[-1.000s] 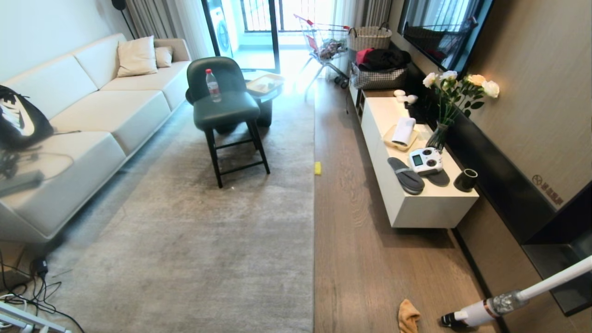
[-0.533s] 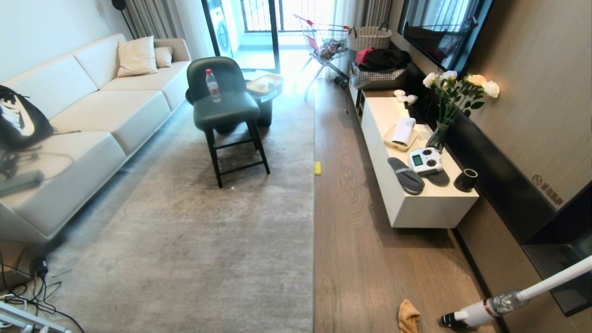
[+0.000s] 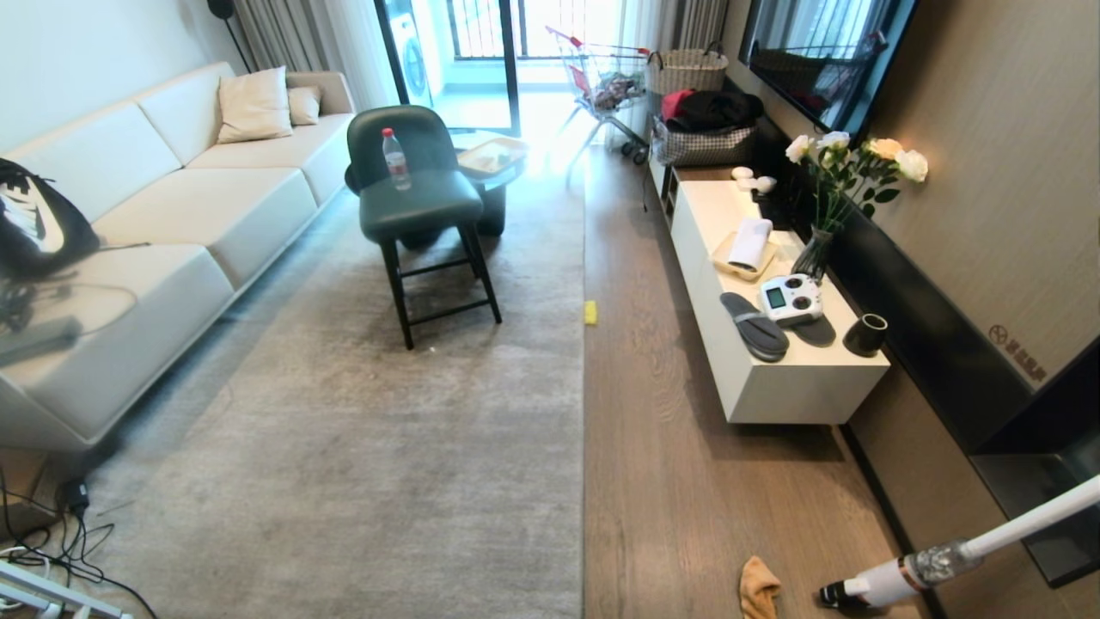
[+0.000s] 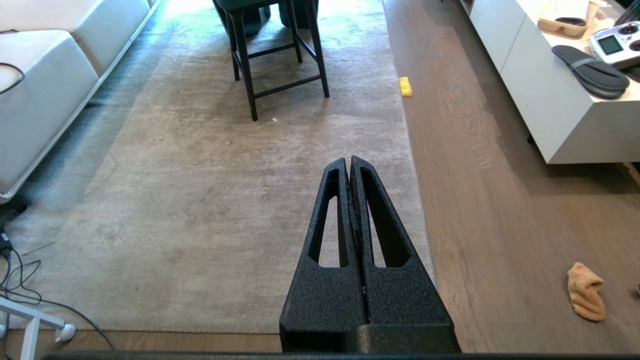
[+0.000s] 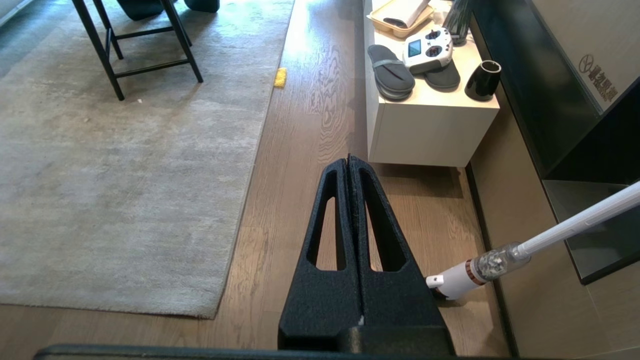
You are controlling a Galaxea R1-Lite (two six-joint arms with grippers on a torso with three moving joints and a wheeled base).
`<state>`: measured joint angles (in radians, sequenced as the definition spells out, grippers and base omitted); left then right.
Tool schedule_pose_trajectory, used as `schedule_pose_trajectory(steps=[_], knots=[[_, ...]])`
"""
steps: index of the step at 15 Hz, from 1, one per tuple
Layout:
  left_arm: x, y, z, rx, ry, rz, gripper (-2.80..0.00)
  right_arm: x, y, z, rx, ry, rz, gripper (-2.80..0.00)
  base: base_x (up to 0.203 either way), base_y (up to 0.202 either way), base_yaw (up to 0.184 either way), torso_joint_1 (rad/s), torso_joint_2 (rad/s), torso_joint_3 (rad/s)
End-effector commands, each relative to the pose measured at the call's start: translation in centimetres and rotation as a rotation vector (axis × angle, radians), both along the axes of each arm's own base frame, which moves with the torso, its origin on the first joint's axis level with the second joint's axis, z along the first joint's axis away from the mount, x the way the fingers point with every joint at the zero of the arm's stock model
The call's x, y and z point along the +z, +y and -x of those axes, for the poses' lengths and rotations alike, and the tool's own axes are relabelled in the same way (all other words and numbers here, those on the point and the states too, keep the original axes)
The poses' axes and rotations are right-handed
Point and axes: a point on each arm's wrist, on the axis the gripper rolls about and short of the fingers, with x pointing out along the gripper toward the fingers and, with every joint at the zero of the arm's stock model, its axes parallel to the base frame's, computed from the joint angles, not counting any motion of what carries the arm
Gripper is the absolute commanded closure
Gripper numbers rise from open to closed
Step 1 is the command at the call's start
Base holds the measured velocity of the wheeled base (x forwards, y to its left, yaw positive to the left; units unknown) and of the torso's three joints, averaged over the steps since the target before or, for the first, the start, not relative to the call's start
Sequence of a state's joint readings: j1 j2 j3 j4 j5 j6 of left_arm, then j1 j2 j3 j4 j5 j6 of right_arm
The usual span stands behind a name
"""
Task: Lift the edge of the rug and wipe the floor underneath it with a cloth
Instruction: Lift up the carpet
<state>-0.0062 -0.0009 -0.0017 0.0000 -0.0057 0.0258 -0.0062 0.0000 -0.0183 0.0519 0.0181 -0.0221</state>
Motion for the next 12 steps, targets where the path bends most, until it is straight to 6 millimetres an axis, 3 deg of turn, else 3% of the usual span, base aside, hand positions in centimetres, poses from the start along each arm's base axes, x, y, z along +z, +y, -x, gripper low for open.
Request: schedule_pose_trajectory(steps=[1, 5, 12], knots=[[0.00, 0.00, -0.01, 0.000, 0.001, 0.000, 0.00, 0.00, 0.00, -0.01, 0.000, 0.002, 0.001, 0.00, 0.000, 0.000, 0.000, 0.000, 0.00, 0.000], [0.00, 0.00, -0.01, 0.000, 0.001, 0.000, 0.00, 0.00, 0.00, -0.01, 0.000, 0.002, -0.001, 0.00, 0.000, 0.000, 0.000, -0.016, 0.03, 0.028], [0.00, 0.00, -0.01, 0.000, 0.001, 0.000, 0.00, 0.06, 0.00, -0.16, 0.000, -0.035, -0.004, 0.00, 0.000, 0.000, 0.000, -0.130, 0.33, 0.187]])
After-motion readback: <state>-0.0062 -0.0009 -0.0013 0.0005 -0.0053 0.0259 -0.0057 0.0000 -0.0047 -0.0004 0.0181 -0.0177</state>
